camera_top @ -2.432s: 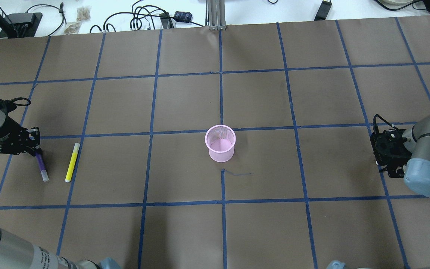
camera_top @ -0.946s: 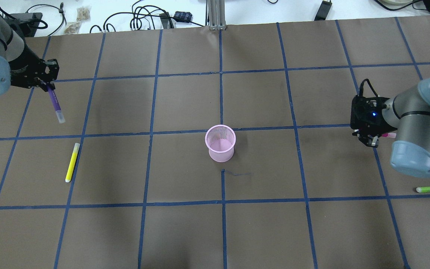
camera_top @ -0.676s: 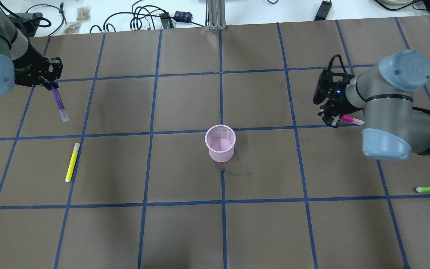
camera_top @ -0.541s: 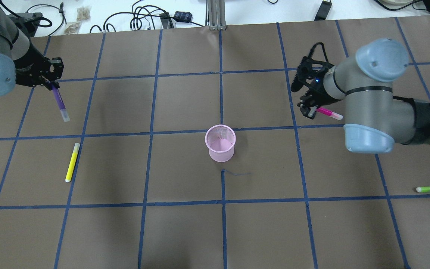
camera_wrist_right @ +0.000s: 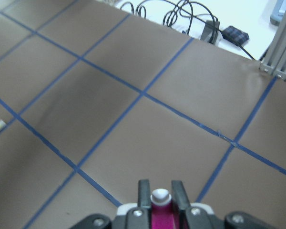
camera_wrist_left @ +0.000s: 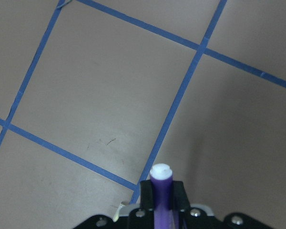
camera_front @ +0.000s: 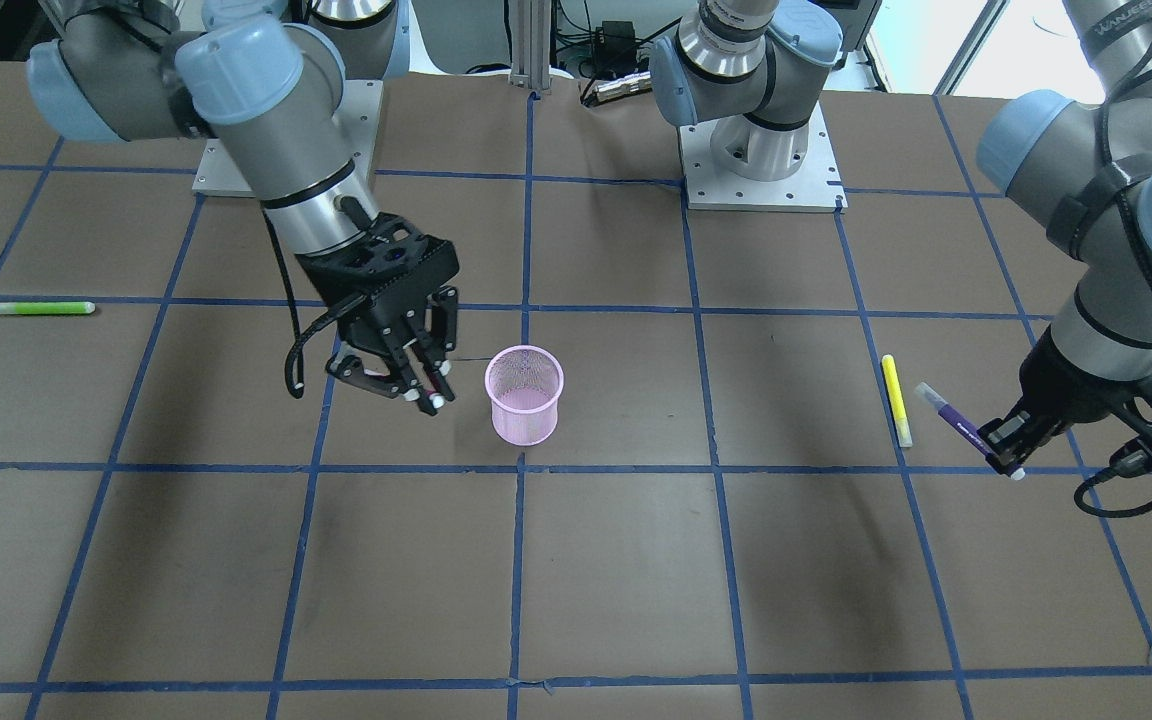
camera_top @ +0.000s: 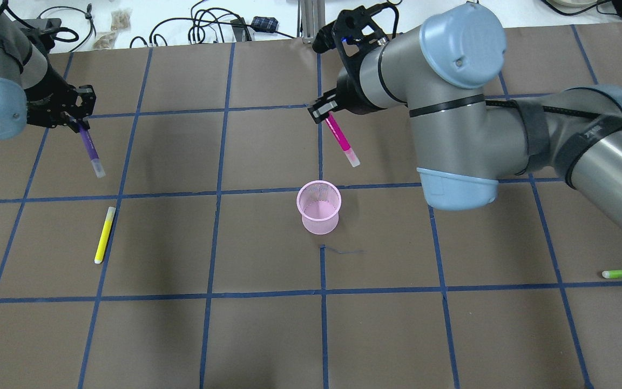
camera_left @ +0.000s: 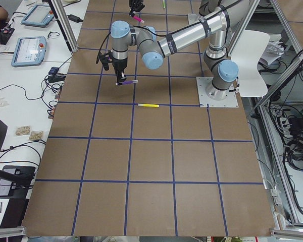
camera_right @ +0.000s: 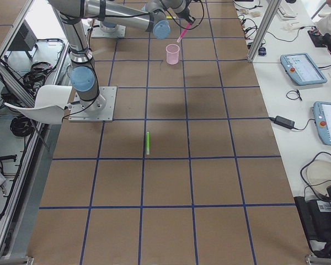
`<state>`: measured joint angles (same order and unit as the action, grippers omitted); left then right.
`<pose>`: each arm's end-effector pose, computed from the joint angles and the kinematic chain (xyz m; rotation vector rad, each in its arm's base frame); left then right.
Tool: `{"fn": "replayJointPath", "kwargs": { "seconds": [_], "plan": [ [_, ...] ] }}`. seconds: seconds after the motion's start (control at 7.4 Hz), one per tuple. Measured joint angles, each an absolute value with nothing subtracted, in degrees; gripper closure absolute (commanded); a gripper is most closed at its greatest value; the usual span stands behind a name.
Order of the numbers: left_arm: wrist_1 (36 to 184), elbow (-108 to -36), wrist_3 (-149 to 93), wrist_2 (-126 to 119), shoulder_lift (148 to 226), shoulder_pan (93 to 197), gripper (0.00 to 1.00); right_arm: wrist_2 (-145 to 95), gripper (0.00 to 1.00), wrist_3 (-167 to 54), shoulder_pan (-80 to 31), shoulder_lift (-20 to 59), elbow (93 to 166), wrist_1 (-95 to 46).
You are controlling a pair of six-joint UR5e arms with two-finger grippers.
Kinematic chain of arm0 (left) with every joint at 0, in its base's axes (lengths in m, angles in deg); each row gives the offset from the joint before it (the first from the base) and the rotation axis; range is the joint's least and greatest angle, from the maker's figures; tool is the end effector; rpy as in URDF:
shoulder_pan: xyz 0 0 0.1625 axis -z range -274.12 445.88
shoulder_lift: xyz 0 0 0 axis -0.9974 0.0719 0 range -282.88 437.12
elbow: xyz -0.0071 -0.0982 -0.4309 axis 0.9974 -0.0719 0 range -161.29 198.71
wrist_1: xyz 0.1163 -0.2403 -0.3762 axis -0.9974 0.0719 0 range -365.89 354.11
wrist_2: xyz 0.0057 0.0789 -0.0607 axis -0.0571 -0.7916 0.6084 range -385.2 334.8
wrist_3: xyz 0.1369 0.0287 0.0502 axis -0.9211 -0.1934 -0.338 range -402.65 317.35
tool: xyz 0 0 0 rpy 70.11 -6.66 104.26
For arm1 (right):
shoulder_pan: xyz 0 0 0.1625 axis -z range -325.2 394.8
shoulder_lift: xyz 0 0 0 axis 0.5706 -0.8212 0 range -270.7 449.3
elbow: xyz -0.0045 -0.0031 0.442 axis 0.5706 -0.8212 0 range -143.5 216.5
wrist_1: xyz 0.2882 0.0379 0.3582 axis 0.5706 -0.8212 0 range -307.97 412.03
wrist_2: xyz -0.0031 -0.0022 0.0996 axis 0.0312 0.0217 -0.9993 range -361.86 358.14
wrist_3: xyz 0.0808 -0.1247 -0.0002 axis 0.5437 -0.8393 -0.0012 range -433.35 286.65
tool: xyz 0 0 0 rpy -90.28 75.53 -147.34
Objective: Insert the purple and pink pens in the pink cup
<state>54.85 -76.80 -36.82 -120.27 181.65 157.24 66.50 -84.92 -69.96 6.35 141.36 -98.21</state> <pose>0.0932 -0.6523 0.3089 -0.6519 2.9565 -0.2280 0.3418 -0.5592 0.3898 -0.7638 2.5047 -0.8938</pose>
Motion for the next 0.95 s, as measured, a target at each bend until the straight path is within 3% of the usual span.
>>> {"fn": "replayJointPath", "kwargs": {
  "seconds": [0.54,0.95],
  "plan": [
    [54.84,-76.83,-36.59,-120.22,181.89,157.35,1.00,66.56,1.00,-74.70,-72.85,7.95,156.38,-124.84],
    [54.70,-76.76,-36.58,-120.29,181.85,158.39,1.00,71.12,1.00,-74.62,-72.90,9.44,158.91,-129.86]
  ]
}}
